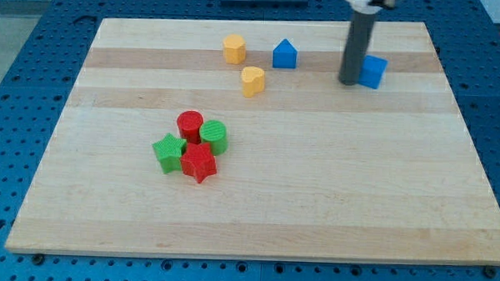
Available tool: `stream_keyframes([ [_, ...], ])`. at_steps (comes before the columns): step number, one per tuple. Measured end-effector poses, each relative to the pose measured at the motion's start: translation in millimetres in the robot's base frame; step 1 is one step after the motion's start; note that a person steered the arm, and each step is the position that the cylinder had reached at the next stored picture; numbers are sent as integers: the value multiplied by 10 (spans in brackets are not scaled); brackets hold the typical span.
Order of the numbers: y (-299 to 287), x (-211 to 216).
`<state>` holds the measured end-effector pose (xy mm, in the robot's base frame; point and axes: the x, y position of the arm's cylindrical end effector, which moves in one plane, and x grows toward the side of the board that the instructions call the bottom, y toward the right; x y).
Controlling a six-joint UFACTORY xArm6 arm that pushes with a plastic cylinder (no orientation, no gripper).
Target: Move the yellow heart towards the center right
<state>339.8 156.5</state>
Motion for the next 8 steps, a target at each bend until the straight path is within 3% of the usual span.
stream_keyframes([
  [1, 271, 0],
  [2, -85, 40],
  [4, -1150, 393],
  [7, -2862, 319],
  [8, -2914, 99],
])
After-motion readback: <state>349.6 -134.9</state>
